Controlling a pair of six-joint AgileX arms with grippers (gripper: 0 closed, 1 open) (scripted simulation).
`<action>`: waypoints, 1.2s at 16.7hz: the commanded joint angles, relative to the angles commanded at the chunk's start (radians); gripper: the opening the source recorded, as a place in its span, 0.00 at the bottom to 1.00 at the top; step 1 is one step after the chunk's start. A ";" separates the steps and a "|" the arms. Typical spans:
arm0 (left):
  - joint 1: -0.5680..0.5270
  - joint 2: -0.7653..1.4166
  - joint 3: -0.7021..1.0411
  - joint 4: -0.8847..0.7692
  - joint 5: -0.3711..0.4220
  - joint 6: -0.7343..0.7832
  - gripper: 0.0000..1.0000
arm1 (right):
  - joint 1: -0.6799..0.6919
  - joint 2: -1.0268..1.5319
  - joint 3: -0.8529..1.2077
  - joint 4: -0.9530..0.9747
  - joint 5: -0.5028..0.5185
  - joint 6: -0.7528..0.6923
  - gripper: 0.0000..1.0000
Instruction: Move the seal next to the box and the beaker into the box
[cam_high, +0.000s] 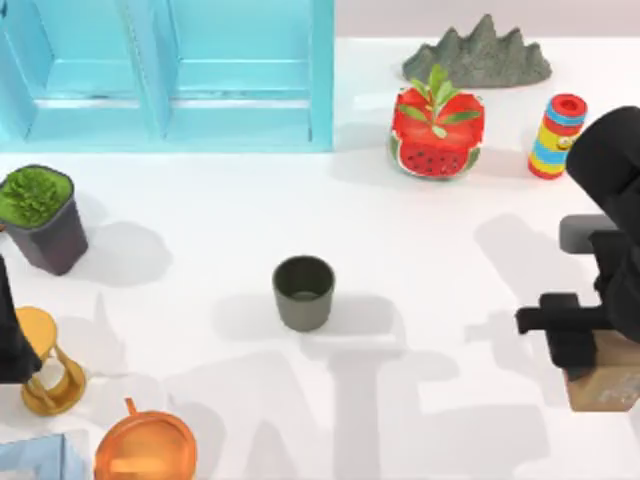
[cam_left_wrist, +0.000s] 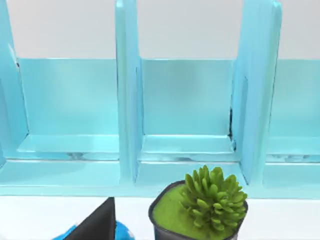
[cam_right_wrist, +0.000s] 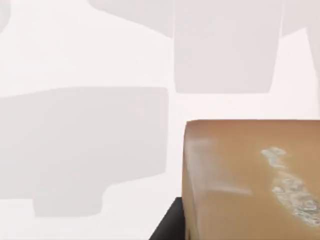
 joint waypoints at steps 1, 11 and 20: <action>0.000 0.000 0.000 0.000 0.000 0.000 1.00 | -0.040 -0.035 0.012 -0.050 0.000 -0.040 0.00; 0.000 0.000 0.000 0.000 0.000 0.000 1.00 | -0.133 -0.086 0.074 -0.153 0.001 -0.140 0.00; 0.000 0.000 0.000 0.000 0.000 0.000 1.00 | -0.218 0.161 0.401 -0.228 0.007 -0.216 0.00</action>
